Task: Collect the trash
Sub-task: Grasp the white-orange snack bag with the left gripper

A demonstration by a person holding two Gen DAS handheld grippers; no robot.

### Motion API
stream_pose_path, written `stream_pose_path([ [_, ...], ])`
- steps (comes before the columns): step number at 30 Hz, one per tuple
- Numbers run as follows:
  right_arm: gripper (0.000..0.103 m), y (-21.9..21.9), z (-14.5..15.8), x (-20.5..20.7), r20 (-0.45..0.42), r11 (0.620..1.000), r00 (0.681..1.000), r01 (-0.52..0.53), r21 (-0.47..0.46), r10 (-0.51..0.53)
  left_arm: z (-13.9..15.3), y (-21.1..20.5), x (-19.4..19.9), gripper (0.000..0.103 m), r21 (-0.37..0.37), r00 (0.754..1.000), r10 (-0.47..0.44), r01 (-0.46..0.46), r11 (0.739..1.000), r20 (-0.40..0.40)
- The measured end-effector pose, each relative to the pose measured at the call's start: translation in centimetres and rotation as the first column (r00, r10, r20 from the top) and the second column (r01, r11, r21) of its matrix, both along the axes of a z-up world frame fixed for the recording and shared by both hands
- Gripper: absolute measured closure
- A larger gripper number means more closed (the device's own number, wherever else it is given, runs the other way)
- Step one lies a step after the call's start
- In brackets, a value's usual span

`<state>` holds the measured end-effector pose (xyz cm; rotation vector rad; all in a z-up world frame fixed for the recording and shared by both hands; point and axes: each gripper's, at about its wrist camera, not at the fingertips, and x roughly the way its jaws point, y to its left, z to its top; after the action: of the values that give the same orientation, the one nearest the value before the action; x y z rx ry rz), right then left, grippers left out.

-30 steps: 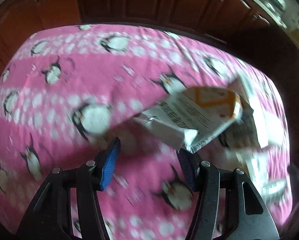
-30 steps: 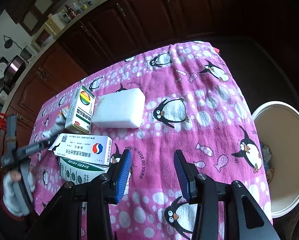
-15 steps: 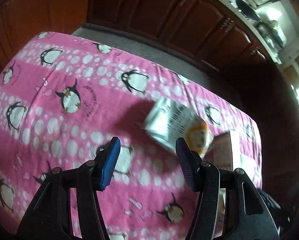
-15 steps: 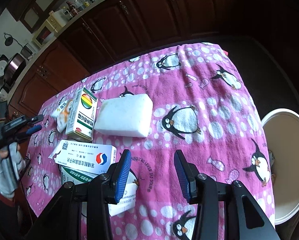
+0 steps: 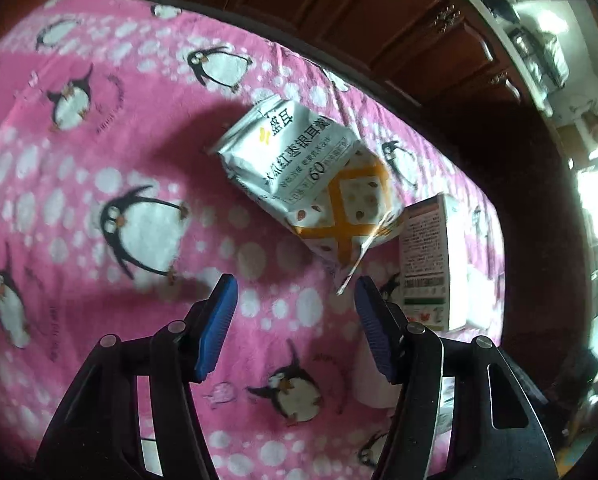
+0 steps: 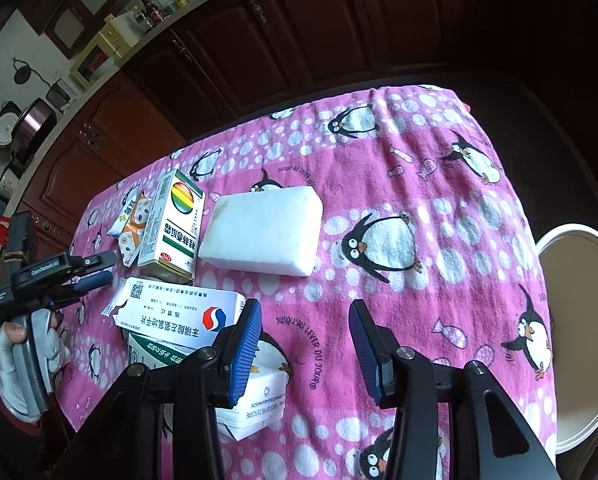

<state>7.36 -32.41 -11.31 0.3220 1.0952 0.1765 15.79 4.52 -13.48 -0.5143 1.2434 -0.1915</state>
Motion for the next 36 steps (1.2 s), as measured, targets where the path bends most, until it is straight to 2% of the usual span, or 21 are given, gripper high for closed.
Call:
stream_pose_path([
  [2,0.059,-0.3,0.0,0.0,0.0,1.0,1.0,0.008,0.002,-0.008,0.3,0.0,0.0,0.044,-0.042,0.999,0.032,-0.031,0.999,0.017],
  [4,0.058,-0.6,-0.1,0.0,-0.002,1.0,1.0,0.014,0.005,-0.014,0.5,0.2,0.2,0.042,-0.053,0.997,0.072,-0.07,0.996,0.033],
  [8,0.058,-0.6,-0.2,0.2,-0.004,1.0,1.0,0.014,0.012,-0.014,-0.4,0.3,1.3,0.034,-0.082,0.992,0.126,-0.126,0.989,-0.007],
  [11,0.057,-0.3,-0.3,0.5,0.001,1.0,1.0,0.002,0.008,-0.002,-1.1,-0.4,1.9,0.033,-0.085,0.99,0.141,-0.143,0.986,-0.027],
  [14,0.056,-0.1,-0.1,1.2,0.012,1.0,1.0,-0.017,-0.008,0.017,-0.9,-1.3,2.6,0.033,-0.075,0.989,0.148,-0.148,0.986,-0.006],
  [18,0.047,0.4,0.3,3.1,0.016,0.999,0.999,-0.045,-0.023,0.045,-0.8,-2.7,3.9,0.033,-0.047,0.992,0.129,-0.129,0.991,0.006],
  [19,0.047,0.6,0.2,3.5,-0.002,0.998,0.999,-0.051,-0.033,0.051,-0.7,-2.9,4.2,0.033,-0.041,0.993,0.122,-0.122,0.992,0.006],
  [22,0.047,1.1,-0.3,4.1,-0.064,0.996,0.996,-0.073,-0.058,0.069,-0.7,-3.4,5.3,0.051,-0.047,0.997,0.083,-0.083,0.995,0.002],
  [25,0.048,1.5,-0.6,3.9,-0.094,0.99,0.989,-0.121,-0.07,0.114,-0.3,-3.7,6.1,0.058,-0.032,0.999,0.044,-0.043,0.999,0.013],
  [26,0.05,1.8,-1.1,4.0,-0.118,0.985,0.985,-0.138,-0.102,0.126,-0.2,-3.6,6.2,0.061,-0.025,0.999,0.033,-0.032,0.999,0.016],
  [28,0.062,2.2,-2.0,4.4,-0.151,0.978,0.979,-0.159,-0.135,0.139,-0.2,-3.2,6.4,0.062,-0.026,1.0,0.012,-0.012,1.0,0.016],
  [29,0.063,2.3,-2.5,4.8,-0.157,0.976,0.978,-0.161,-0.15,0.138,-0.2,-3.0,6.4,0.063,-0.027,1.0,0.002,-0.002,1.0,0.016],
  [31,0.066,2.0,-2.5,6.0,-0.129,0.972,0.987,-0.123,-0.199,0.099,-0.2,-2.5,6.2,0.064,-0.022,1.0,-0.015,0.015,1.0,0.017],
  [33,0.066,1.6,-1.9,7.2,-0.093,0.977,0.993,-0.087,-0.194,0.07,0.0,-1.6,5.8,0.064,-0.007,0.999,-0.029,0.029,1.0,0.021],
  [36,0.066,1.0,0.2,8.2,0.049,0.984,0.998,-0.016,-0.175,0.025,0.0,-0.7,5.0,0.065,0.003,0.999,-0.042,0.042,0.999,0.026],
])
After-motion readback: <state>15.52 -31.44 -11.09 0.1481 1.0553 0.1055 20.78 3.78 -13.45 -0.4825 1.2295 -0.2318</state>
